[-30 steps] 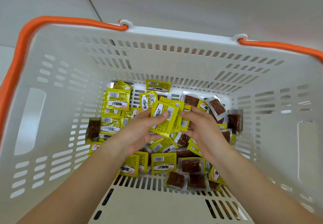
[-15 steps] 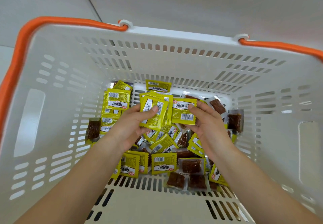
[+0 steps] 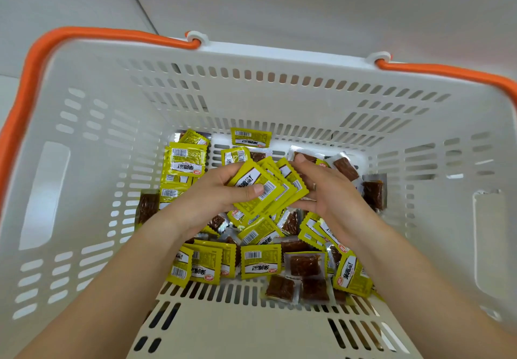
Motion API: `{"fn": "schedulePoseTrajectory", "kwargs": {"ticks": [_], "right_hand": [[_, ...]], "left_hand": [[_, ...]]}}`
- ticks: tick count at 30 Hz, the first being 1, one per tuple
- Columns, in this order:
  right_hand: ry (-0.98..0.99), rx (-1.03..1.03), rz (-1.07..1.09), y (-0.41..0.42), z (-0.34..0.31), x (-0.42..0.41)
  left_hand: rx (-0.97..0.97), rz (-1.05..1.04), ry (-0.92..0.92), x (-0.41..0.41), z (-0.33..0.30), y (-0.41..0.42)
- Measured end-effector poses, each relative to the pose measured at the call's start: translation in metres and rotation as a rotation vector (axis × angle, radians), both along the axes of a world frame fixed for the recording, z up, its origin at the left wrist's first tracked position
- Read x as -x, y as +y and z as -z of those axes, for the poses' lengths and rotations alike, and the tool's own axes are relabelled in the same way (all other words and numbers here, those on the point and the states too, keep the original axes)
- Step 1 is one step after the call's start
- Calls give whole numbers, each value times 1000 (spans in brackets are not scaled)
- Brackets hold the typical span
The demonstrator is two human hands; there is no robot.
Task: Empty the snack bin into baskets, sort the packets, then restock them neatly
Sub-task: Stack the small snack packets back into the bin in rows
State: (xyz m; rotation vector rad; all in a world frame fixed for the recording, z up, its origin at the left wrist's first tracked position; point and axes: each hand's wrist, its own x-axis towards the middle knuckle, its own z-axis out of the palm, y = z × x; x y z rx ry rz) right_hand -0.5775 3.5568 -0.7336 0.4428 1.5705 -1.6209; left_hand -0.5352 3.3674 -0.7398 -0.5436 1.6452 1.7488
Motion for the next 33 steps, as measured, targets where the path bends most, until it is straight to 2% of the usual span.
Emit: {"fn": "schedulePoseTrajectory", "kwargs": {"ticks": [3,6,9,11,14,16,18,20,22,23,26,28,30,33], "right_hand": [[17,45,-118,-3,-2,-6],[62,21,-203,-6,-2,-12],[24,7,-183,-4,5,-15],[-12,22,-106,-5,4,-15],[-53,-13,14,-7,10,-15],[-119,-16,98,-10,10,-16],[-205,78,156,-12,7,-17],[-189,183,160,-16,2,-20],[-101,191,167,-19,1,-21],[-64,170,180,-18,1,-21],[-11,100,187,-11,3,-15],[25,42,155,-9,4,-12],[24,21,116,-9,6,-12],[-10,32,136,-10,10,-13]], "left_hand": [[-103,19,-66,-1,-1,5],[-94,16,-117,0,1,11],[-196,-73,-219,2,3,8],[-180,-39,-186,2,0,2],[56,-23,-9,1,-1,5],[346,-110,203,1,1,14],[632,-103,416,-1,2,25],[739,14,562,-5,1,36],[706,131,653,-8,0,44],[645,137,635,-8,-2,45],[373,-36,432,-3,-8,43],[361,-155,334,1,-2,36],[309,-139,207,0,2,30],[60,-153,-7,-5,6,28]]}}
